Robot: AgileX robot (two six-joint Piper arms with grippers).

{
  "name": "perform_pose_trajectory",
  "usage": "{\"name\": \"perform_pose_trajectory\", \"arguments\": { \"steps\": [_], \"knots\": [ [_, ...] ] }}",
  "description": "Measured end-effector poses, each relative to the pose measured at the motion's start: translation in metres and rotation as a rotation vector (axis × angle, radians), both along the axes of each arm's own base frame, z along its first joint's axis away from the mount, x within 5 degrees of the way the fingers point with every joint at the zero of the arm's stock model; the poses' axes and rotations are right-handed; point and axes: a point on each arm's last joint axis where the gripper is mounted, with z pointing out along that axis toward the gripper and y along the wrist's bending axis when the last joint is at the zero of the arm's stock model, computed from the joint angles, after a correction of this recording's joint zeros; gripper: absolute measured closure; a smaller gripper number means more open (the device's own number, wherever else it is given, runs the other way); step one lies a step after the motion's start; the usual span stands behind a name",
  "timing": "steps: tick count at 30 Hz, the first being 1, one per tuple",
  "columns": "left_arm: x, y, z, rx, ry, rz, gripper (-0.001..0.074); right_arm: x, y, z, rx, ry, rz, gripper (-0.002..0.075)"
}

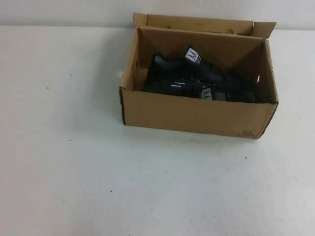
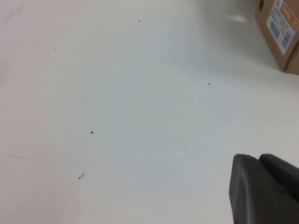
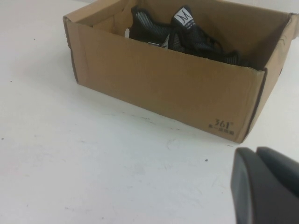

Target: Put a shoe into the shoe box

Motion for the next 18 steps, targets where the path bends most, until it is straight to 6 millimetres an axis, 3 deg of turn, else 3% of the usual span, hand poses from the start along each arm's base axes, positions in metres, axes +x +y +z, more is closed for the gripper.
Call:
{"name": "perform_pose_trajectory", "arguments": {
  "steps": [18],
  "knots": [
    [0.0000,0.0001,0.0000,-0.007,0.001,0.003,0.0736,0.0000,0.0000,0.0000,0.000,0.000,0.000,0.0743]
  ]
}}
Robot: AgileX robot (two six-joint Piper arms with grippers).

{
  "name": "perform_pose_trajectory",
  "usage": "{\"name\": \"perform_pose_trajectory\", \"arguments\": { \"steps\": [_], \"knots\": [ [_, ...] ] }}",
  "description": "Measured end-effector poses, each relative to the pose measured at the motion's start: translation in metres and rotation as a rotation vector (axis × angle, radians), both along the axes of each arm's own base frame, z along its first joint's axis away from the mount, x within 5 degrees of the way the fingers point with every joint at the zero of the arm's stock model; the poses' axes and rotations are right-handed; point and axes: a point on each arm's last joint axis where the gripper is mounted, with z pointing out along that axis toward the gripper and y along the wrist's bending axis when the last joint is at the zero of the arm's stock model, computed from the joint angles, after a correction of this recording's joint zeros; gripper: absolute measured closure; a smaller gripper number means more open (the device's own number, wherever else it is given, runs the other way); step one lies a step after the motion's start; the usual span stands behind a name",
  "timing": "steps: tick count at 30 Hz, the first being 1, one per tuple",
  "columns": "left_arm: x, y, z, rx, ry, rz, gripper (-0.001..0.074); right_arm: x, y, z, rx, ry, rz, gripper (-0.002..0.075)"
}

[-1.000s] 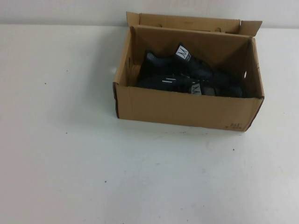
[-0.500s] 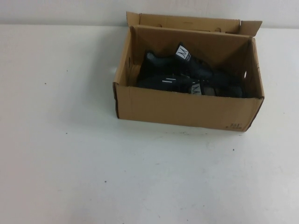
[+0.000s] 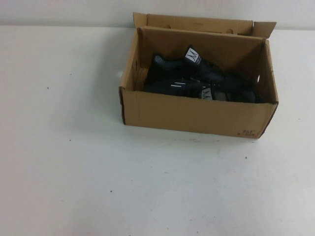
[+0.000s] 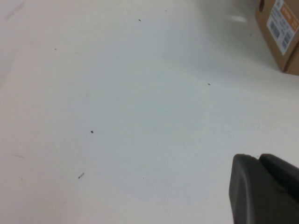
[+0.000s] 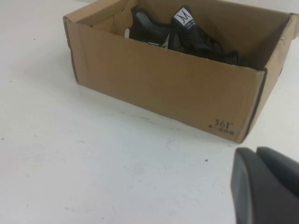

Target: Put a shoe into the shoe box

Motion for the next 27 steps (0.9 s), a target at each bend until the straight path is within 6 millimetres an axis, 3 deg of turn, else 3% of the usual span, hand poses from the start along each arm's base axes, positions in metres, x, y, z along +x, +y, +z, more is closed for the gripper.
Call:
{"name": "perform_pose_trajectory", "arguments": {
  "steps": [9,16,19,23,27],
  "knots": [
    [0.000,0.000,0.000,0.002,0.001,0.000,0.0736,-0.009,-0.006,0.002,0.033,-0.047,-0.050,0.0743],
    [0.000,0.000,0.000,0.001,0.003,0.001,0.0736,-0.017,-0.020,0.004,0.049,-0.130,-0.327,0.0743],
    [0.000,0.000,0.000,0.000,0.001,0.001,0.0736,-0.012,-0.024,-0.011,0.039,-0.110,-0.422,0.0743],
    [0.000,0.000,0.000,0.000,0.001,0.001,0.0736,-0.001,-0.027,-0.053,0.065,-0.061,-0.492,0.0743],
    [0.000,0.000,0.000,0.000,0.001,0.001,0.0736,0.001,-0.026,-0.073,0.060,0.015,-0.490,0.0743]
  ]
}}
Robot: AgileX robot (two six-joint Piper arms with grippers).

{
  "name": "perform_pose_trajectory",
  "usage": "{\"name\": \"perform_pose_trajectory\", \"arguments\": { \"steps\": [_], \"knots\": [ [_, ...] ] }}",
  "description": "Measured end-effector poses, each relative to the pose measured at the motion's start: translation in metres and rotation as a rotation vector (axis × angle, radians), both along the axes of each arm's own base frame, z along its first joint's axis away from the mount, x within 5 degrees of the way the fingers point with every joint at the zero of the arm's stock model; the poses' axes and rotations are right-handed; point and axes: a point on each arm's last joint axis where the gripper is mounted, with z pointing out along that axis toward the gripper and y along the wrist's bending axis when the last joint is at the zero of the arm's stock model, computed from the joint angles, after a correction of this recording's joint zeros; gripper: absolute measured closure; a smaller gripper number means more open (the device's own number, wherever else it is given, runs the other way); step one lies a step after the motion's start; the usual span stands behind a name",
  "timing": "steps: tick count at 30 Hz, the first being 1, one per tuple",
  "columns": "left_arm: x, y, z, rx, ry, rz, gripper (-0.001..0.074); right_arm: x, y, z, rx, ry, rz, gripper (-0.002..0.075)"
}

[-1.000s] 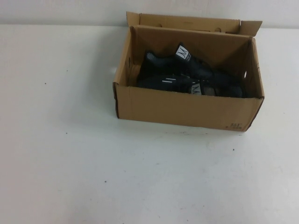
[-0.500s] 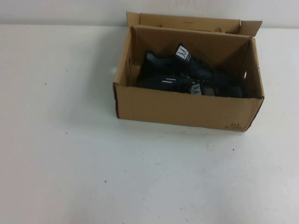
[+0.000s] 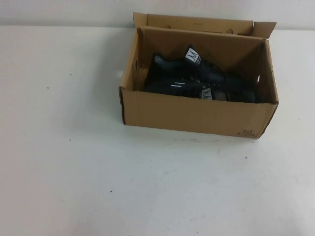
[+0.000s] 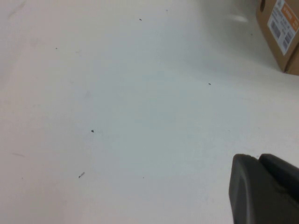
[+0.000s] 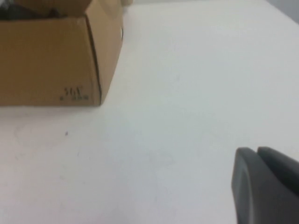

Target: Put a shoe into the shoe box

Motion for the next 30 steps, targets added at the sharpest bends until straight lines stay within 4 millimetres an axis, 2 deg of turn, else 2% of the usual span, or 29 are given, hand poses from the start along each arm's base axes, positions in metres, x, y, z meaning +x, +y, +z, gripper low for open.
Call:
{"name": "perform_pose_trajectory", "arguments": {
  "steps": [3,30],
  "knots": [
    [0.0000,0.0000,0.0000,-0.002,0.000,0.001,0.0736,-0.0011,0.0010,-0.0059,-0.028,0.056,0.020,0.0743],
    [0.0000,0.0000,-0.0002,-0.001,0.002,0.001,0.0736,-0.0012,0.0037,-0.0061,-0.012,0.057,0.057,0.0743]
  ]
}}
